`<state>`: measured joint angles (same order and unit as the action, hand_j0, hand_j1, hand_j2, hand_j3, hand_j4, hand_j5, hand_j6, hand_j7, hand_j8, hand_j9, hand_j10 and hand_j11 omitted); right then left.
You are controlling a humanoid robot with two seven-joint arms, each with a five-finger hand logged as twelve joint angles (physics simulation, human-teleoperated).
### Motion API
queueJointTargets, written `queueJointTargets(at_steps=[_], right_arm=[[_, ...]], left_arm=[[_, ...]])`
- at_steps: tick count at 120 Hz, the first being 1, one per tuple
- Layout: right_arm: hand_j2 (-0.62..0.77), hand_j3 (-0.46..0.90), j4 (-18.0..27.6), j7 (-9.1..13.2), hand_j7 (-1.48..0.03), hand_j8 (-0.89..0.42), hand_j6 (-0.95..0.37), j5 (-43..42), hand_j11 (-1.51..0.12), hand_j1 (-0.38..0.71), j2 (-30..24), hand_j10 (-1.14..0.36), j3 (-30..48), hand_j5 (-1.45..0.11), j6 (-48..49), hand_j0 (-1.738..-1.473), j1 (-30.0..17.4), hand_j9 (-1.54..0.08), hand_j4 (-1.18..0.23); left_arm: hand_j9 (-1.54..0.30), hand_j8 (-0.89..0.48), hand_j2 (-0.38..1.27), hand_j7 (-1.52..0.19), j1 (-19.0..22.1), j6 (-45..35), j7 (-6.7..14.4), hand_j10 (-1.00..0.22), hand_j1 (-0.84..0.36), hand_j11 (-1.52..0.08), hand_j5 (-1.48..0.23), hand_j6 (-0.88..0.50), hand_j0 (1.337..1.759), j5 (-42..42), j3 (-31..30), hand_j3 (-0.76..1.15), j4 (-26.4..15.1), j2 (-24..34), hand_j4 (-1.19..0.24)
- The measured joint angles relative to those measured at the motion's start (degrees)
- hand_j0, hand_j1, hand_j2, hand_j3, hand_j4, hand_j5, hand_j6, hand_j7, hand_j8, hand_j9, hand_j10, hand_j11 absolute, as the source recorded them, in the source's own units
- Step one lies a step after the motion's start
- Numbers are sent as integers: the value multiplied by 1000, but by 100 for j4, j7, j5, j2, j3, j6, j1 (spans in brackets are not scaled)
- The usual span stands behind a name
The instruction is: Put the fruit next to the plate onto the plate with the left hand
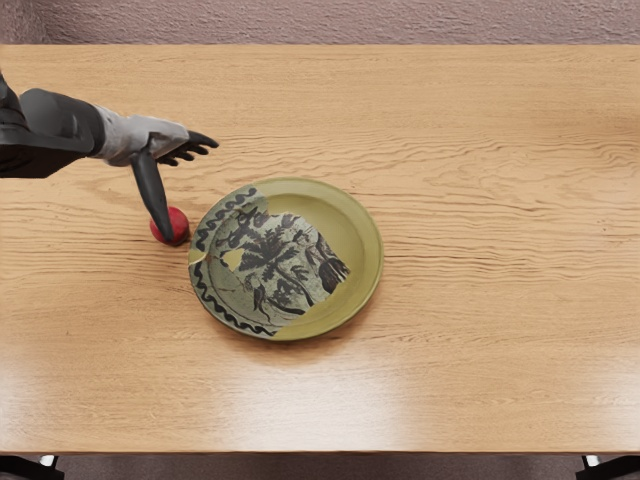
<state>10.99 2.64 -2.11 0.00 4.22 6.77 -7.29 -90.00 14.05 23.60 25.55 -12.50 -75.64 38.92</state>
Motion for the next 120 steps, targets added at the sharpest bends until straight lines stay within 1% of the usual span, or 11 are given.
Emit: queueJointTargets(at_steps=[6, 10, 20, 44, 77, 91, 104, 111, 120], right_arm=[[-3, 0, 0, 0, -20, -15, -15, 0, -20, -331, 0, -15, 0, -20, 0, -1658, 0, -20, -15], [-3, 0, 0, 0, -20, -15, -15, 0, -20, -331, 0, -15, 0, -20, 0, -1658, 0, -20, -15], [-3, 0, 0, 0, -20, -15, -15, 0, -20, -331, 0, -15, 0, -20, 0, -1658, 0, -20, -15], [-3, 0, -1, 0, -20, -15, -15, 0, -20, -331, 0, -15, 0, -20, 0, -1658, 0, -20, -15], [-3, 0, 0, 0, -20, -15, -15, 0, -20, -331, 0, -15, 0, -20, 0, -1658, 0, -20, -15], [-3, 0, -1, 0, -20, -15, -15, 0, -20, -331, 0, -15, 0, -20, 0, -1658, -1, -20, -15], [-3, 0, 0, 0, -20, -15, -15, 0, -20, -331, 0, -15, 0, -20, 0, -1658, 0, -20, -15], [-3, 0, 1, 0, -20, -15, -15, 0, -20, -331, 0, -15, 0, -20, 0, -1658, 0, -20, -15], [-3, 0, 0, 0, -20, -15, -15, 0, -20, -331, 0, -15, 0, -20, 0, -1658, 0, -20, -15]], left_arm=[[-6, -7, 1, -6, 0, -110, 11, -7, 344, -6, -7, -8, 1658, 182, -120, 0, -5, -71, -7], [-6, -7, 1, -6, 8, -283, 19, -7, 344, -6, -6, -8, 1658, 322, -206, 0, -7, -182, -7], [-6, -7, 1, -6, 9, -640, 30, -6, 344, -6, -6, -8, 1658, 606, -411, 0, -9, -252, -7], [-6, -8, 2, -6, 55, -1154, 50, -7, 344, -6, -6, -8, 1658, 852, -842, 0, 4, -538, -7], [-7, -8, 2, -7, 163, -1758, 60, -7, 344, -7, -7, -8, 1658, 919, -1269, 0, 109, -891, -7], [-7, -8, 2, -7, 312, -1893, 59, -7, 344, -7, -7, -8, 1658, 892, -1341, 0, 281, -1004, -7], [-6, -7, 2, -6, 349, -1936, 57, -6, 344, -6, -6, -7, 1658, 828, -1389, 0, 421, -1086, -7], [-6, -7, 2, -6, 464, -1946, 55, -6, 344, -6, -6, -7, 1658, 797, -1433, 0, 511, -1186, -6], [-7, -7, 2, -7, 483, -1952, 51, -7, 344, -6, -7, -8, 1658, 762, -1468, 0, 606, -1248, -7]])
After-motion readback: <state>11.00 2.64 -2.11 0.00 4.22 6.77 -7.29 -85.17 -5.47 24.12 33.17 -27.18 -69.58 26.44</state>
